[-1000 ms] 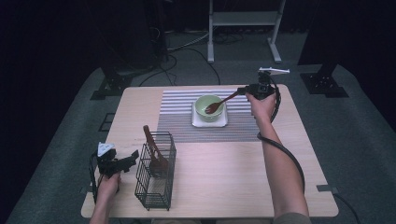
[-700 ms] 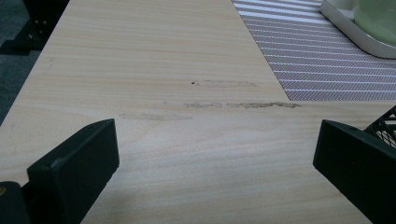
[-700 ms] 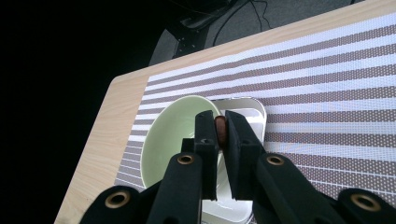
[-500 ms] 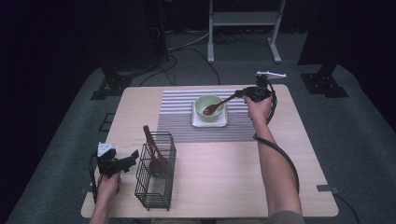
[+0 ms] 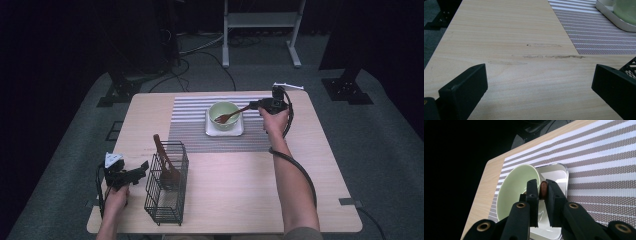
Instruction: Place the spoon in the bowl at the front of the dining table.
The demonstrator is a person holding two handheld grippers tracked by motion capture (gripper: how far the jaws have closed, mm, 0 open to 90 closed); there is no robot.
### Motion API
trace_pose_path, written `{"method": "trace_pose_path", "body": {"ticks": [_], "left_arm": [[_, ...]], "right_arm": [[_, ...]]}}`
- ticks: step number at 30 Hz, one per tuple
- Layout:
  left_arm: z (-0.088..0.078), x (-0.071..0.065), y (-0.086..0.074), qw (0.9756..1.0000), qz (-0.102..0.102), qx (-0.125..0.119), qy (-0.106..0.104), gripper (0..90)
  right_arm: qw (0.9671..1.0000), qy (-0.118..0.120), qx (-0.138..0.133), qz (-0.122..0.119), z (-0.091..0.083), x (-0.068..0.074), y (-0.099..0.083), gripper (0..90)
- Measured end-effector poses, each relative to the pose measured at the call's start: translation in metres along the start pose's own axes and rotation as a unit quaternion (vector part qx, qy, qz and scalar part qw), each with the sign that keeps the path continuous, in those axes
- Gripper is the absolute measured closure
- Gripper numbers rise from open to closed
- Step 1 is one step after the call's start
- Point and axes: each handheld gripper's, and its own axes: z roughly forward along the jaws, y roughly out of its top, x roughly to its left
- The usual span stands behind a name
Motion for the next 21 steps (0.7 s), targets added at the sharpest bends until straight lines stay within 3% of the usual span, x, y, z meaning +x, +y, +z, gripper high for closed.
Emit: {"method": "trace_pose_path", "body": {"ticks": [21], "left_arm": [[-0.0019, 0.0010, -0.0008, 1.0000, -0.004, -0.003, 0.001, 0.0]], "right_arm": [[0.9994, 0.010, 0.032, 0.005, 0.0054, -0.0058, -0.0085, 58.5]]}}
